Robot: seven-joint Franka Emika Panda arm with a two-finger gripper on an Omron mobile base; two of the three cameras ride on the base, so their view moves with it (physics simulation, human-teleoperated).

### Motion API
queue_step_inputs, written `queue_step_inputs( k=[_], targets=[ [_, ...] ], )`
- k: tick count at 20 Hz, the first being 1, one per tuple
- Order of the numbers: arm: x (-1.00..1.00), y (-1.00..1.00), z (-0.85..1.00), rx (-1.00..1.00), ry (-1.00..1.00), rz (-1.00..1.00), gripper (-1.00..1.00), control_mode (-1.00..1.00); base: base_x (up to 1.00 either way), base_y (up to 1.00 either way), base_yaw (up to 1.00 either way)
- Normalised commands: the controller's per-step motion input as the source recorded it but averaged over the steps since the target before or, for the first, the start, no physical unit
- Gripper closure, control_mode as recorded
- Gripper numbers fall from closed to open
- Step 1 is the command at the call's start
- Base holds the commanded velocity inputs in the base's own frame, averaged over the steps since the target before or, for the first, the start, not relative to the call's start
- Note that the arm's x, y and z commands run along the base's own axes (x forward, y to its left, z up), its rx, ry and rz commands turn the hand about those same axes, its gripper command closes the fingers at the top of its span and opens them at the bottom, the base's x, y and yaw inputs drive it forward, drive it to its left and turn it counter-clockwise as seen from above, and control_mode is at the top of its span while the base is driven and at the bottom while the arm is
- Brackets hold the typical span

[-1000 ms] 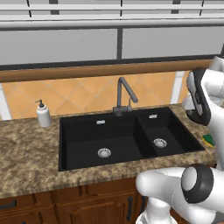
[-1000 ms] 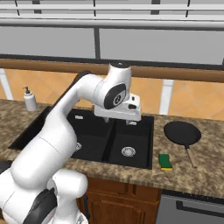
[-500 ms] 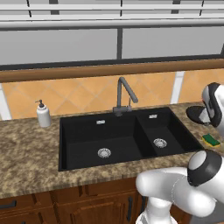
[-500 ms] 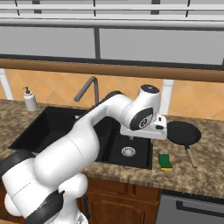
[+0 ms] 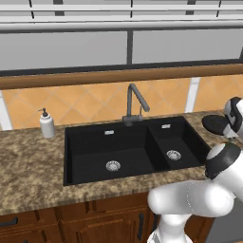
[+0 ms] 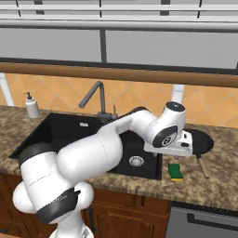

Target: Pick the pan and sponge and place them into the sink. Then turn on the water.

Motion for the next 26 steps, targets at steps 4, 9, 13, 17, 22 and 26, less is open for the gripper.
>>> queue_step_inputs(
  k=[4, 9, 13, 17, 22, 26],
  targets=[
    [0.36, -0.47, -0.31, 0.0, 0.0, 0.0, -1.0, -1.0, 0.0, 0.0, 0.0],
    [0.4, -0.47, -0.31, 0.0, 0.0, 0.0, -1.0, -1.0, 0.0, 0.0, 0.0],
    [0.47, -0.33, -0.14, 0.0, 0.0, 0.0, -1.0, -1.0, 0.0, 0.0, 0.0],
    [0.36, -0.44, -0.11, 0.01, 0.01, 0.0, -1.0, -1.0, 0.0, 0.0, 0.0],
    [0.15, -0.46, -0.17, 0.03, 0.03, 0.0, -1.0, -1.0, 0.0, 0.0, 0.0],
    [0.05, -0.4, -0.15, 0.04, 0.02, 0.0, -1.0, -1.0, 0.0, 0.0, 0.0]
  ],
)
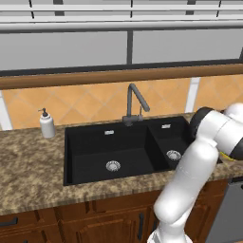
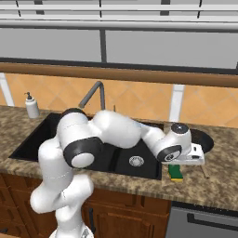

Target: Pick the pan and sponge and place them into the sink. Then turn on the water.

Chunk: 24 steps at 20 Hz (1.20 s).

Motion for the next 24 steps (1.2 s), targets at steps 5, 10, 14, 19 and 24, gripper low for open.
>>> queue_step_inputs(
  k=[5, 10, 14, 19, 24],
  targets=[
    [0.07, -0.36, 0.0, 0.06, 0.05, 0.0, -1.0, -1.0, 0.0, 0.0, 0.0],
    [0.13, -0.47, 0.09, 0.08, 0.09, 0.0, -1.0, -1.0, 0.0, 0.0, 0.0],
    [0.23, -0.5, 0.15, 0.1, 0.1, 0.0, -1.0, -1.0, 0.0, 0.0, 0.0],
    [0.25, -0.54, 0.08, 0.12, 0.14, 0.0, -1.0, -1.0, 0.0, 0.0, 0.0],
    [0.17, -0.44, 0.01, 0.09, 0.12, 0.0, -1.0, -1.0, 0.0, 0.0, 0.0]
  ],
)
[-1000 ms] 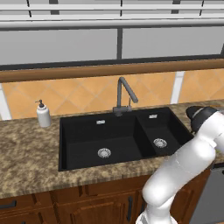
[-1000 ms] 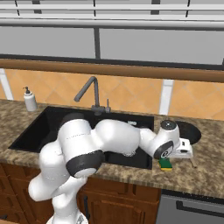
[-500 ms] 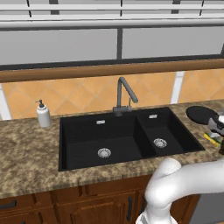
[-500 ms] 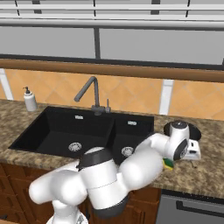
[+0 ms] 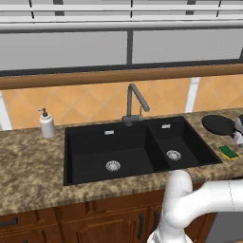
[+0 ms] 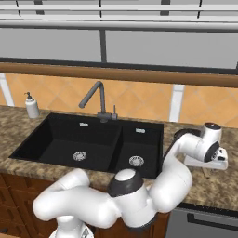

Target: Pick the pan and sponge and place them into the sink. Then turn on the water.

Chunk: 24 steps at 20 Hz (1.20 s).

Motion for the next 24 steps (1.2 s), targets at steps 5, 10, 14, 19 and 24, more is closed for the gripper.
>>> queue_step_inputs(
  k=[5, 10, 14, 19, 24],
  targets=[
    [0.12, -0.06, -0.06, 0.02, 0.11, 0.0, -1.0, -1.0, 0.0, 0.0, 0.0],
    [0.05, 0.0, -0.19, 0.0, 0.08, 0.03, -1.0, -1.0, 0.0, 0.0, 0.0],
    [0.0, 0.0, -0.24, 0.01, 0.05, 0.03, -1.0, -1.0, 0.0, 0.0, 0.0],
    [0.0, 0.0, -0.25, 0.02, 0.01, 0.04, -1.0, -1.0, 0.0, 0.0, 0.0],
    [-0.03, 0.0, -0.19, 0.0, 0.0, 0.03, 1.0, -1.0, 0.0, 0.0, 0.0]
  ],
)
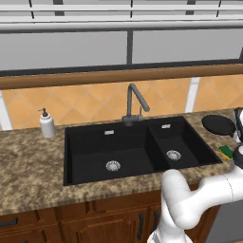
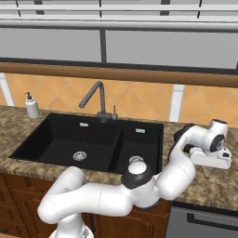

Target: Pick the pan and sponge and place them into the sink. Then turn on the water.

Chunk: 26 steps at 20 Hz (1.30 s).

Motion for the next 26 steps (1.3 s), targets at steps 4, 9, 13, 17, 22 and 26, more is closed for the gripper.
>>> queue_step_inputs(
  k=[4, 9, 13, 17, 22, 26],
  targets=[
    [-0.01, 0.0, 0.0, 0.0, 0.02, 0.0, 1.0, -1.0, 0.0, 0.0, 0.0],
    [-0.19, 0.06, 0.16, 0.0, -0.01, 0.0, 1.0, -1.0, 0.0, 0.0, 0.0],
    [-0.42, 0.47, 0.24, 0.0, -0.07, 0.0, 1.0, -1.0, 0.0, 0.0, 0.0],
    [-0.43, 0.86, 0.23, -0.01, -0.11, 0.0, 1.0, -1.0, 0.0, 0.0, 0.0],
    [-0.43, 1.0, 0.24, -0.05, -0.1, 0.0, 1.0, -1.0, 0.0, 0.0, 0.0],
    [-0.39, 1.0, 0.29, -0.09, -0.12, 0.0, 1.0, -1.0, 0.0, 0.0, 0.0]
  ],
)
